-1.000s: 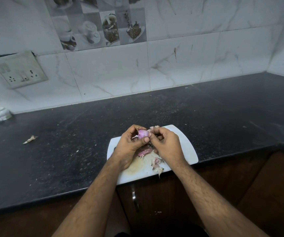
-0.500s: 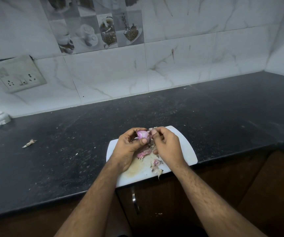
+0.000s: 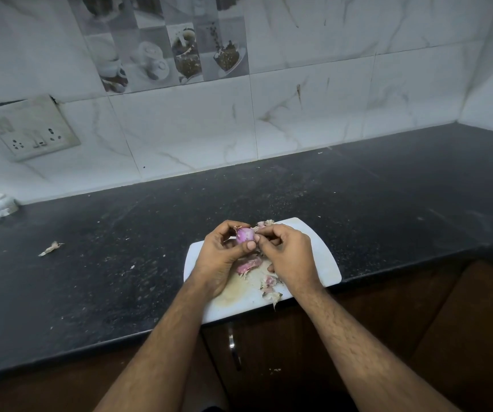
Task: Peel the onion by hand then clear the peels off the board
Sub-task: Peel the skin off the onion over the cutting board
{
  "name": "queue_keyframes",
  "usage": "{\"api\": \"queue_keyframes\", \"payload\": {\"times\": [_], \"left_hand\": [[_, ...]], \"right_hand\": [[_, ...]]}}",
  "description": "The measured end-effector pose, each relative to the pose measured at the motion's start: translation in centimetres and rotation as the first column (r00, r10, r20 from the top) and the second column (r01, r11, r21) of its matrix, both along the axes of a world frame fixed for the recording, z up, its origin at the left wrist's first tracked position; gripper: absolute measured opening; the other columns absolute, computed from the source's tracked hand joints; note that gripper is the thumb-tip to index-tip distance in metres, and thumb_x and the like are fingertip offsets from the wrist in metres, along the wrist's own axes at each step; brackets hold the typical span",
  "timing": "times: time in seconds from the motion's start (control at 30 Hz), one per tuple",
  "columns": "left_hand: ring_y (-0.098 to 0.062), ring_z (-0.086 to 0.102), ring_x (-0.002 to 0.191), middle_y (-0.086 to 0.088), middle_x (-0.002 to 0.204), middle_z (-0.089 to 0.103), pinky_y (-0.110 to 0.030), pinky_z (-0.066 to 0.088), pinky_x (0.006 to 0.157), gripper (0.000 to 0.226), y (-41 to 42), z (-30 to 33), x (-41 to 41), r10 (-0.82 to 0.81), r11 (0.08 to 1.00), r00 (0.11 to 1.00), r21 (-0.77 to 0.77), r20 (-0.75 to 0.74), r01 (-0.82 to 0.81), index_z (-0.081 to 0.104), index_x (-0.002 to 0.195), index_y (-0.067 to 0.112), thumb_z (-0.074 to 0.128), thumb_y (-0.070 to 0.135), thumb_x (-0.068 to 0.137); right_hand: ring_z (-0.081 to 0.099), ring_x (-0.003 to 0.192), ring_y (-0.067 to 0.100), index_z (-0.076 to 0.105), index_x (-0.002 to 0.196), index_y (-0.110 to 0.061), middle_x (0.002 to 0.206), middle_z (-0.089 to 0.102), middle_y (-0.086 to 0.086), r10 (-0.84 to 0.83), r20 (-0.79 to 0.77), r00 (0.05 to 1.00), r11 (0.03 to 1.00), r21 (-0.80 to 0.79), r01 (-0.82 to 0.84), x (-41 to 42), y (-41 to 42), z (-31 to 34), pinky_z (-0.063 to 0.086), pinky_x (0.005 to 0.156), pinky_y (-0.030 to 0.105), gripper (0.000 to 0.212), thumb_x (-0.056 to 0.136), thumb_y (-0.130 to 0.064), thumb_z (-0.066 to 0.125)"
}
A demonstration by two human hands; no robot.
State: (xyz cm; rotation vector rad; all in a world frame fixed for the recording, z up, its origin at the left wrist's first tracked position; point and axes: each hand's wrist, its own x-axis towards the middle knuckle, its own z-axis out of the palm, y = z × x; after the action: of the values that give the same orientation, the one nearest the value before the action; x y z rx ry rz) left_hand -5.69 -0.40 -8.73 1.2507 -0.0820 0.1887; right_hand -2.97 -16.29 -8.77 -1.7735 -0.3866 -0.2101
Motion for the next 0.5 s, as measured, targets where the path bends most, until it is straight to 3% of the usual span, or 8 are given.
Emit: {"api": "queue_keyframes", "payload": {"times": [0.17, 0.37, 0.5], "left_hand": [[-0.034, 0.075, 0.094, -0.021, 0.101, 0.075, -0.042, 0.065, 0.084, 0.039, 0.08, -0.13, 0.08, -0.011, 1.0, 1.0, -0.015, -0.009, 0.01, 0.063, 0.113, -0.002, 0.077, -0.009, 0.078], [-0.033, 0.076, 0.093, -0.02, 0.101, 0.075, -0.039, 0.065, 0.083, 0.038, 0.07, -0.11, 0.07, -0.022, 1.0, 1.0, -0.011, -0.011, 0.022, 0.061, 0.116, -0.005, 0.073, -0.015, 0.081], [-0.032, 0.076, 0.093, -0.02, 0.101, 0.075, -0.039, 0.065, 0.083, 0.038, 0.03, -0.03, -0.01, -0.022, 1.0, 1.0, -0.003, -0.005, 0.022, 0.062, 0.114, -0.003, 0.075, -0.013, 0.08]], "right_hand": [[0.071, 0.077, -0.001, 0.079, 0.1, -0.019, 0.08, 0.075, -0.011, 0.015, 0.011, 1.0, 0.999, -0.045, -0.015, 0.54, 0.12, 0.01, 0.056, 0.067, 0.012, 0.009, 0.092, -0.023, 0.076], [0.065, 0.061, -0.005, 0.076, 0.097, -0.015, 0.072, 0.07, -0.01, 0.073, -0.035, 0.997, 0.997, -0.029, -0.074, 0.15, 0.13, 0.36, 0.048, 0.05, 0.01, 0.006, 0.094, -0.019, 0.073], [0.064, 0.061, -0.003, 0.073, 0.098, -0.017, 0.074, 0.067, -0.007, 0.072, -0.057, 0.996, 0.995, -0.06, -0.076, -0.03, 0.17, 0.37, 0.051, 0.044, 0.017, 0.006, 0.095, -0.022, 0.072]]}}
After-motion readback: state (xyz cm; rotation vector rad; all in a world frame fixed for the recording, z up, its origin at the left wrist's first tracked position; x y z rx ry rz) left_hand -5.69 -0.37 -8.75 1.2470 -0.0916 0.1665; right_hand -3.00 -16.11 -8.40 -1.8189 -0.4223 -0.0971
